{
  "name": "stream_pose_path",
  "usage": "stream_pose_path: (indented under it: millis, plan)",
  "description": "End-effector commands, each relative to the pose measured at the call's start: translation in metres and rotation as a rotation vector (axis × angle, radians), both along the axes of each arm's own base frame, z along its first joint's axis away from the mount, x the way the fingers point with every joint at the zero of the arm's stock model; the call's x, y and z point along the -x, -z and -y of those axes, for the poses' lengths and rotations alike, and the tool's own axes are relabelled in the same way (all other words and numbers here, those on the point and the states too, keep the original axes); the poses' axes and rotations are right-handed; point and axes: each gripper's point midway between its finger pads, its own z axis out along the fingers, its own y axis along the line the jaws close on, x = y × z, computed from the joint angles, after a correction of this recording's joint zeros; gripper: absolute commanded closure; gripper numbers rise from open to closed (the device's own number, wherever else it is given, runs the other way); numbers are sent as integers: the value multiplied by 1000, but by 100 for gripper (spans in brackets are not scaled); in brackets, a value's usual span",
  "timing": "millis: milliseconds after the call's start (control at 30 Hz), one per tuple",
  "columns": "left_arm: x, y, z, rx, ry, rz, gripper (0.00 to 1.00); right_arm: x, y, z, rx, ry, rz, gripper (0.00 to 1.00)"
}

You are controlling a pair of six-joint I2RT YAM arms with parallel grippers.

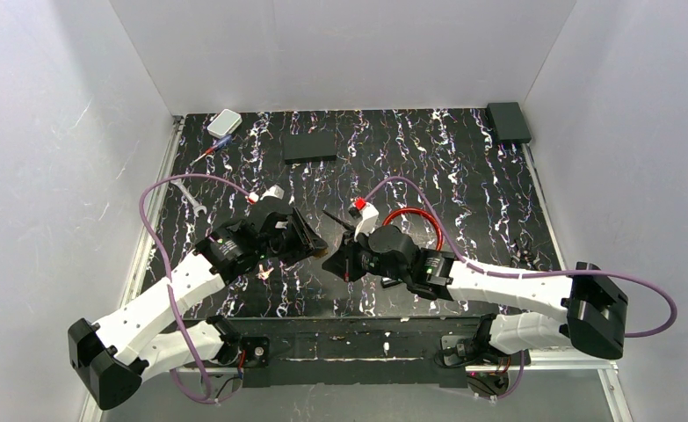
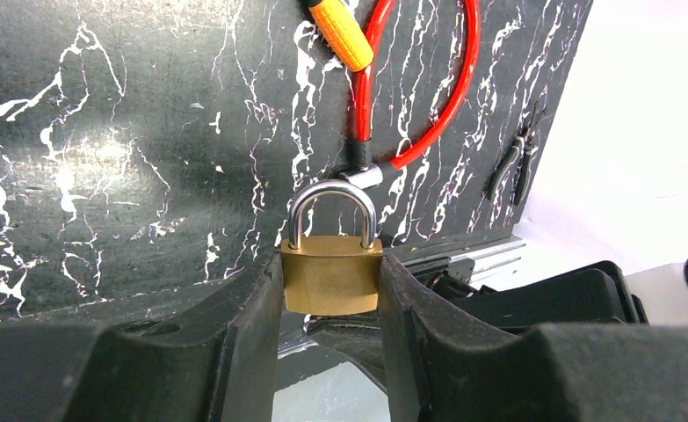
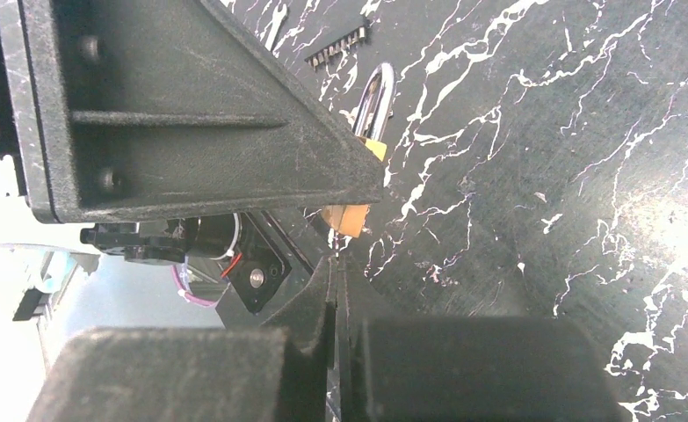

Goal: Unlock with the key

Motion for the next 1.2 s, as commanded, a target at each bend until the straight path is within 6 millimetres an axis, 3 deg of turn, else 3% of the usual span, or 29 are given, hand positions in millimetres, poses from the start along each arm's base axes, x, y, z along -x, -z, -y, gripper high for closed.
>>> stream_pose_path:
  millis: [0, 167, 633, 1167]
  plan:
    - [4, -2, -1, 16, 4, 7, 100, -10, -31, -4, -95, 52, 46, 99]
    - [4, -3, -1, 29, 3, 13, 100, -13, -25, -7, -80, 66, 22, 99]
    - [7, -2, 3, 72, -2, 2, 100, -27, -34, -10, -110, 147, 16, 99]
    - [9, 14, -4, 37, -13, -11, 100, -40, -66, 5, -148, 202, 70, 99]
